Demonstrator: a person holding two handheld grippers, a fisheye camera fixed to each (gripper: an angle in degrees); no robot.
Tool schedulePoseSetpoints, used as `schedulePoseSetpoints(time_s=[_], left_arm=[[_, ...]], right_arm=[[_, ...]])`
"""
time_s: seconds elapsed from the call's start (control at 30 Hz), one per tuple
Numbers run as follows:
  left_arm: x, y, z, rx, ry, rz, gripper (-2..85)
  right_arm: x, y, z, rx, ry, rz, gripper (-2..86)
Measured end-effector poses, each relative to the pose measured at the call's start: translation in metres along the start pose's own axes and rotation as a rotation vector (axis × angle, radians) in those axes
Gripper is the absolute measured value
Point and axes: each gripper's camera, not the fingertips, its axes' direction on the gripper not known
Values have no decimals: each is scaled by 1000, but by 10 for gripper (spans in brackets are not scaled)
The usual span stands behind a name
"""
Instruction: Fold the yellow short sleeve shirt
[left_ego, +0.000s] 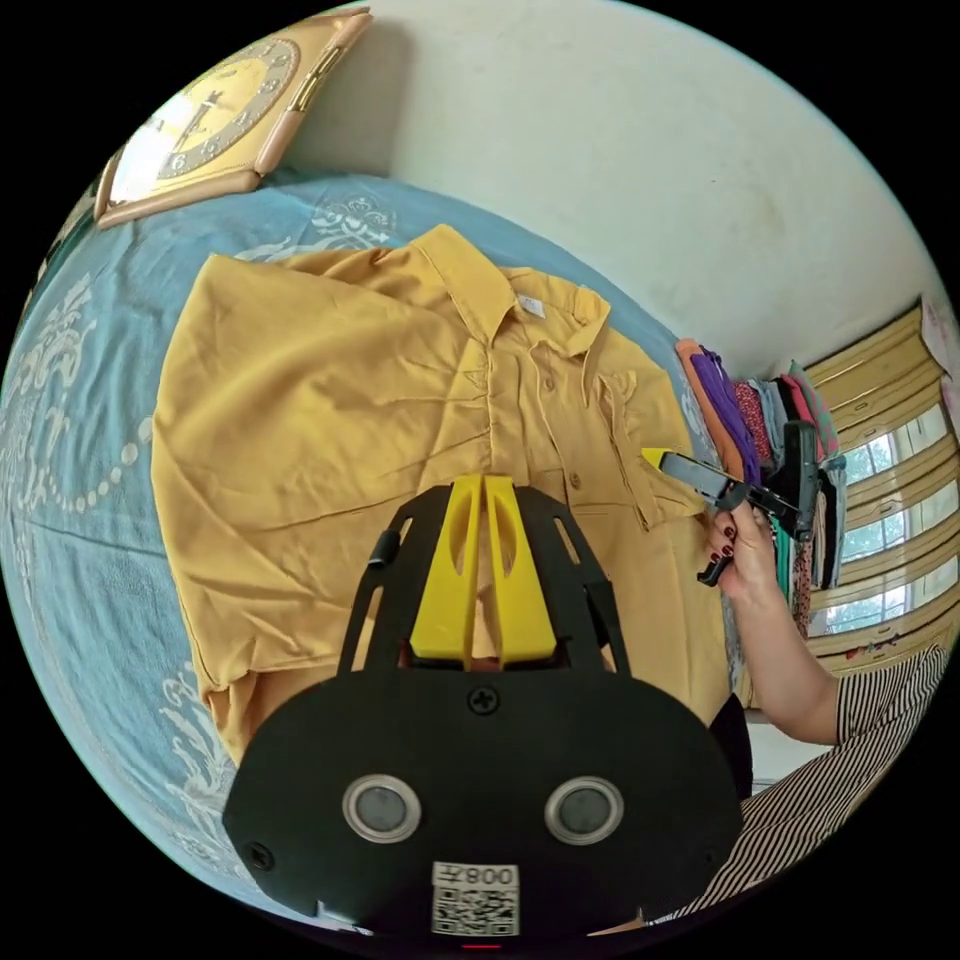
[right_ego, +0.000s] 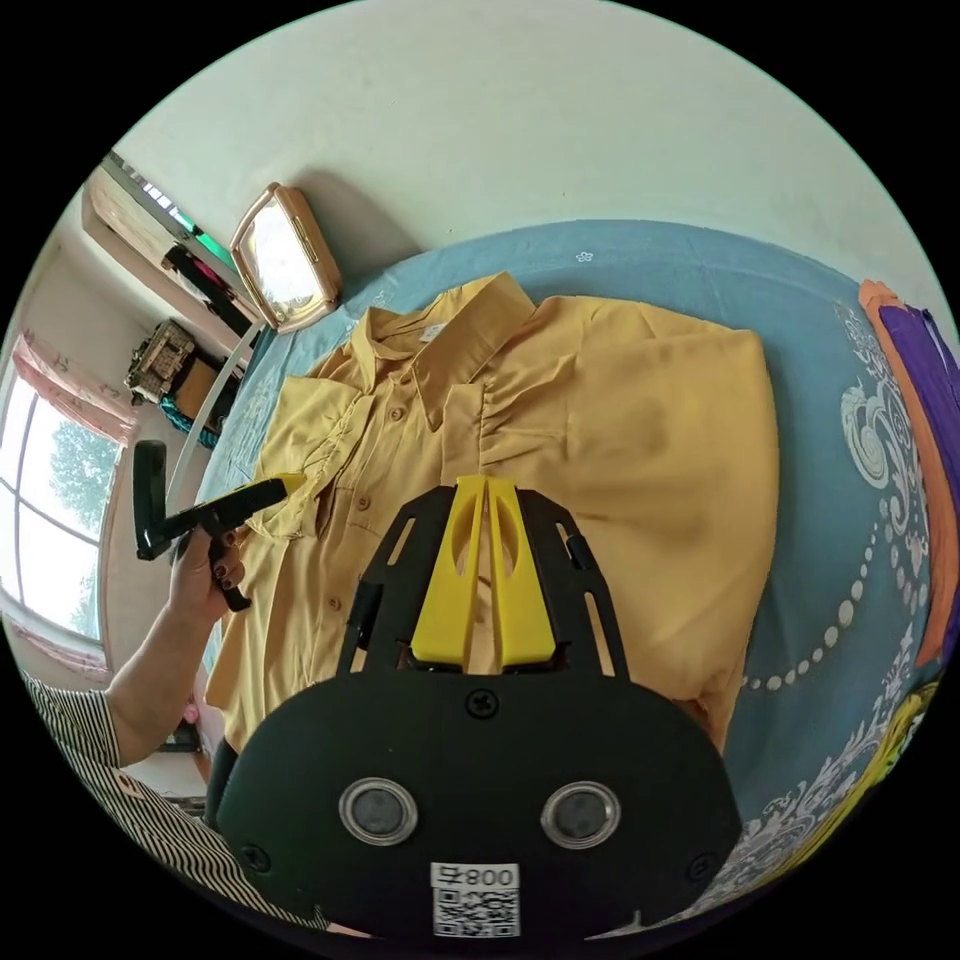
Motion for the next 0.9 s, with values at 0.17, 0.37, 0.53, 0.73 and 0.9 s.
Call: schedulePoseSetpoints(time_s=[0.17,0.37,0.53,0.73,0.9], left_arm=[[-12,35,-26,57,33,-23,3],[-45,136,-62,35,191,-108,3],[-76,242,-103,56,258,-259,3],[-103,351,-146,89,272,-406,7],[-123,417,-164,148,326,-471,22]], right_arm=[[10,9,0,-84,-15,20,1],[22,59,-75,-18,-101,-12,1],[46,140,-137,-49,-171,46,2],[76,256,-195,-84,-198,226,3],[85,328,-231,-52,-225,323,12]])
